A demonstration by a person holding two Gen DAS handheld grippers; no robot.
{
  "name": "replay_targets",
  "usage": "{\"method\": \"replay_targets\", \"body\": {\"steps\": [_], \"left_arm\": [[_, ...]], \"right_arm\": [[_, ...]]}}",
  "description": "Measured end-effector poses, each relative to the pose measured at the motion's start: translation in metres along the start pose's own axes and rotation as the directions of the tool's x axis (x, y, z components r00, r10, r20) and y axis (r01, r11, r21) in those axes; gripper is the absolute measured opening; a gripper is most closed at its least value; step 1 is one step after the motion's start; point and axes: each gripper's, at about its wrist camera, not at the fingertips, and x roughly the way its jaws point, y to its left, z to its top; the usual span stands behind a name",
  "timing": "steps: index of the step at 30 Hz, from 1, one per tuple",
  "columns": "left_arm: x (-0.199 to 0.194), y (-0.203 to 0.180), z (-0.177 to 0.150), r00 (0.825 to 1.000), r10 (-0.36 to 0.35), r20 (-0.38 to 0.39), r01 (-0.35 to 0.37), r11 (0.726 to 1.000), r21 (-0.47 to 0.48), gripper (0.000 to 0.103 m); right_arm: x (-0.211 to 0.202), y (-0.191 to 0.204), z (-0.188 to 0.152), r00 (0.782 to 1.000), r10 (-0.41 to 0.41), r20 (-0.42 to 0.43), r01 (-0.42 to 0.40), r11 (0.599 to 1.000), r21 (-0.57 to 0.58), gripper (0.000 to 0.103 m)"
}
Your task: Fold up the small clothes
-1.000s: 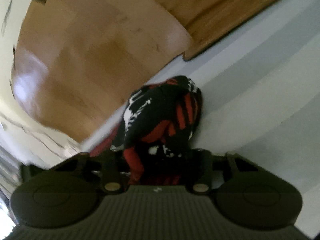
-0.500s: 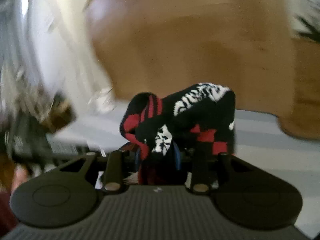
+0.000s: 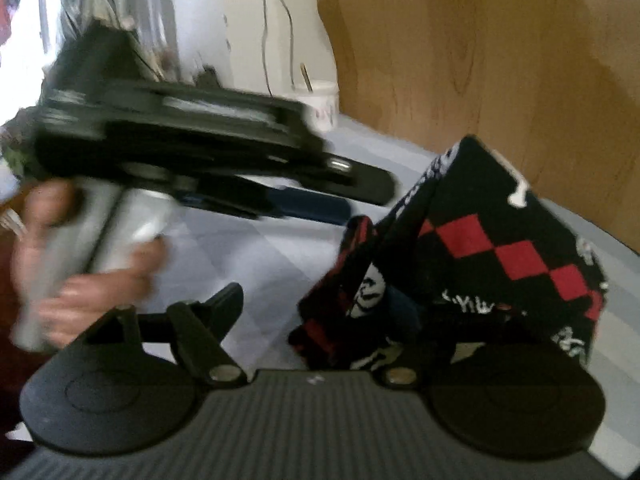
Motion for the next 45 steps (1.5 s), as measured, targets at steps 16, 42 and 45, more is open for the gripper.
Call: {"method": "replay_targets", "body": {"steps": [16,42,45], "left_arm": [[0.046,-0.014,0.01,0.967,0.256,-0.002,-0.255,0.963,0.083,0.056],[0.031,0.045,-0.005,0.977,0.057,-0.204,-0.079,0.992,-0.101,0.103],[0.037,0.045,-0.008,0.976,0.008,-0.216,-0.037,0.991,-0.13,0.103]], "right_arm": [[0.023,-0.103,0.012,0.996,-0.089,0.031,0.074,0.945,0.318,0.033],[-0.055,-0.134,-0.11,0.98,-0.005,0.197,-0.146,0.649,0.746,0.09],[-0.044,-0.129,-0.102,0.985,0.013,0.172,-0.135,0.679,0.722,0.09]]}}
